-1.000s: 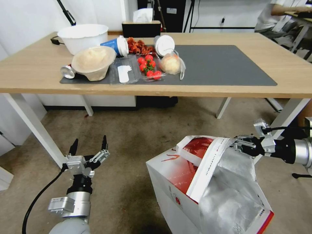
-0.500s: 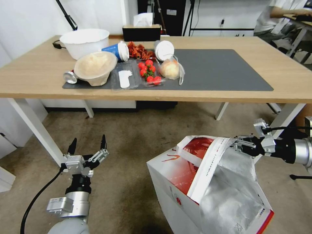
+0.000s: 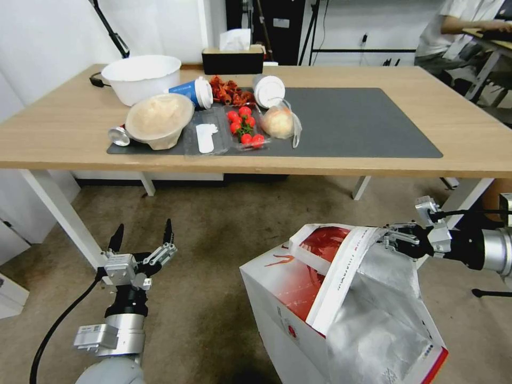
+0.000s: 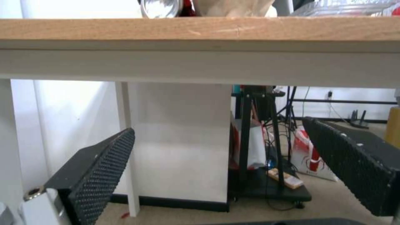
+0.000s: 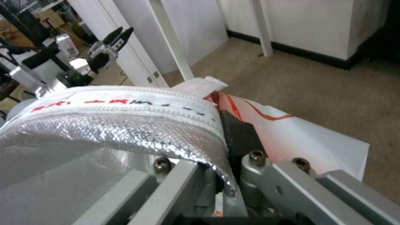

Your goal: Pick up the food delivery bag from the floor and place it on the table.

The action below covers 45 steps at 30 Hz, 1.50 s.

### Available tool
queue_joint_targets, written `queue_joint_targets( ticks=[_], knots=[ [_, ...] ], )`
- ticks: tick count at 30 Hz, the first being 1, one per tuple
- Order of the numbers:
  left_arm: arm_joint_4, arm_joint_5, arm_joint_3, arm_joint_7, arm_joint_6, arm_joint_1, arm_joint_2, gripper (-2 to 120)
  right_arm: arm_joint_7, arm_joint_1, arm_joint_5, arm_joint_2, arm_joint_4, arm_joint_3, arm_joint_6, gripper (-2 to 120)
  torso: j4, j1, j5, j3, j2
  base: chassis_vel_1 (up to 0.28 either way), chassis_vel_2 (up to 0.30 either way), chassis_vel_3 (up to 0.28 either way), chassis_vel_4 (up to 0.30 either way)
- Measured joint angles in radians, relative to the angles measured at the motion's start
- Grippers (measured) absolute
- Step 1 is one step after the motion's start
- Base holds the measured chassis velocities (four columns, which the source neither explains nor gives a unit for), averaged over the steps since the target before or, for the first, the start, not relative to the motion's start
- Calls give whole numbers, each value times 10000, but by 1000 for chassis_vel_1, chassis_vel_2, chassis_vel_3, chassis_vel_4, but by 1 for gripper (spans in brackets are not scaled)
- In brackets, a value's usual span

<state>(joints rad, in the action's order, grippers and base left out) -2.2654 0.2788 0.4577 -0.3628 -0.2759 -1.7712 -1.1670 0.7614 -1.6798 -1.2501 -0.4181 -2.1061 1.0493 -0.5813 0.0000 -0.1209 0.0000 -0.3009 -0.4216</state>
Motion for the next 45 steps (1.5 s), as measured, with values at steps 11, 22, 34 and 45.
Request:
queue_joint_targets(
  ticks=[11,22,34,45],
  knots=[
    [28,-30,-16,-8,-16,52,14,100,39,-31,168,-80,-53,-39,92,0,-1,-157,0,-283,-442,0,0,0,0],
    [110,-150,-150,-13,-66,78,-52,100,-33,86,159,30,-87,-38,119,0,-1,-315,0,-553,-864,0,0,0,0],
    [99,-351,-142,-16,-109,41,-36,100,-3,4,309,-94,-109,-56,186,0,-1,-497,0,-866,-1362,0,0,0,0],
    [203,-503,-152,-19,-291,71,-48,100,92,-2,356,-65,-128,-54,248,0,0,-680,1,-1150,-1832,0,0,0,0]
  ],
)
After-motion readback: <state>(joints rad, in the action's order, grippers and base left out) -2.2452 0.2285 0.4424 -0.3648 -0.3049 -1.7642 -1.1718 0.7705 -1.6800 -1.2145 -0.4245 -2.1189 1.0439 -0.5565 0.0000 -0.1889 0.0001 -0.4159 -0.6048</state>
